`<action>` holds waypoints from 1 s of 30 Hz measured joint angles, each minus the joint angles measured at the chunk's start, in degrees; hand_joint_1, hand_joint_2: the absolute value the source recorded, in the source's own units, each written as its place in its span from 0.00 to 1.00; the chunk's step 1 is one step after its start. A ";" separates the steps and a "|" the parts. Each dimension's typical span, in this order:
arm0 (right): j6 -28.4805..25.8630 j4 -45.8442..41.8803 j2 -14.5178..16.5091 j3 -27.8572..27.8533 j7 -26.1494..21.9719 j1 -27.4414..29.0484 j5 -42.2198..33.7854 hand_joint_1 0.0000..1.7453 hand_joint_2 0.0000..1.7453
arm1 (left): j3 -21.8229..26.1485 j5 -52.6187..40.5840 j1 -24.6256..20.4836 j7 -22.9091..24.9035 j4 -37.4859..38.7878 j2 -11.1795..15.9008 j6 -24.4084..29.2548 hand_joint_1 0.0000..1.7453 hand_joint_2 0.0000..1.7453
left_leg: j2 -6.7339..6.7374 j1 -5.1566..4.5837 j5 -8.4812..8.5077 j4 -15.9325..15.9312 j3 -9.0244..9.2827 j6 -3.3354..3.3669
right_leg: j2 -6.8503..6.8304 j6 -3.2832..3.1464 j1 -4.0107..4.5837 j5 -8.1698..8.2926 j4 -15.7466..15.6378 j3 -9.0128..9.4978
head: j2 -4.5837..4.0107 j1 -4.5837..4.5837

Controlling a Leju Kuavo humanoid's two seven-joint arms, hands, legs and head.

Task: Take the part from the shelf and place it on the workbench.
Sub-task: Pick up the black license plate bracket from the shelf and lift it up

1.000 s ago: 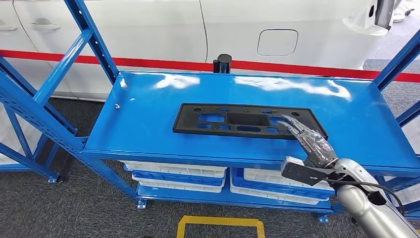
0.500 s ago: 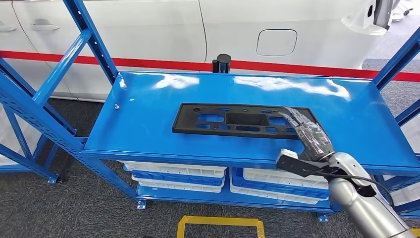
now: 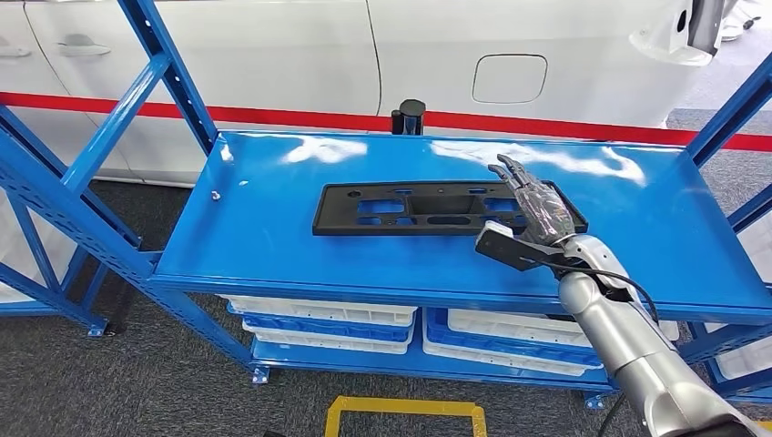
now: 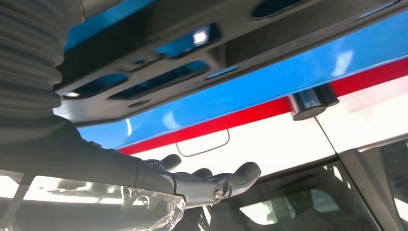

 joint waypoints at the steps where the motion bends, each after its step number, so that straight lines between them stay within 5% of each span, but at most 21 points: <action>1: -0.13 1.28 0.70 0.21 -0.11 -0.64 0.00 0.00 1.00 | -0.02 0.00 0.00 0.03 0.00 0.00 0.00 0.00 0.00 | -0.02 0.00 0.01 0.00 -0.01 0.00 | -0.01 0.00 0.00 0.00 0.00 0.00 | 0.00 0.00; 14: -0.51 12.79 5.95 1.68 -1.17 -6.92 -1.05 0.00 1.00 | -0.05 0.24 0.02 0.14 0.00 0.00 0.04 0.00 0.00 | 0.00 -0.03 0.00 0.00 -0.01 0.00 | 0.00 0.00 -0.01 0.00 -0.02 0.03 | 0.00 -0.01; 21: 4.02 21.16 8.10 2.47 -1.37 -10.67 -1.74 0.01 1.00 | -0.08 0.15 0.07 0.23 0.00 0.02 -0.73 0.00 0.00 | -0.01 -0.01 0.01 0.00 0.07 0.00 | 0.00 0.00 0.00 0.00 -0.02 0.07 | 0.00 -0.01; 23: 5.85 22.92 8.22 2.83 -0.67 -11.09 -1.66 0.20 1.00 | -0.16 -0.12 0.08 0.40 0.00 0.05 -1.26 0.00 0.00 | -0.01 -0.01 0.01 0.00 0.12 0.00 | 0.00 0.00 0.00 0.00 -0.02 0.08 | 0.00 0.00; 26: 7.79 25.18 8.27 3.56 0.25 -11.97 -1.56 0.77 1.00 | -0.47 -0.73 0.07 0.88 0.00 0.12 -1.85 0.00 0.00 | 0.00 -0.02 0.00 0.00 0.28 0.00 | 0.00 0.00 0.01 0.00 -0.04 0.22 | 0.00 -0.01; 27: 8.10 25.66 8.25 3.75 0.46 -12.20 -1.51 0.88 1.00 | -0.58 -0.90 0.06 1.08 0.00 0.14 -1.93 0.00 0.00 | -0.01 -0.03 0.00 0.00 0.36 0.00 | 0.00 0.00 0.01 -0.01 -0.05 0.31 | 0.00 0.00; 30: 8.56 26.42 8.18 4.12 0.79 -12.52 -1.25 0.95 1.00 | -0.89 -1.27 0.02 1.66 0.00 0.21 -2.04 0.00 0.00 | -0.02 -0.03 -0.03 0.00 0.55 0.00 | -0.01 0.01 0.01 -0.02 -0.14 0.61 | 0.00 0.01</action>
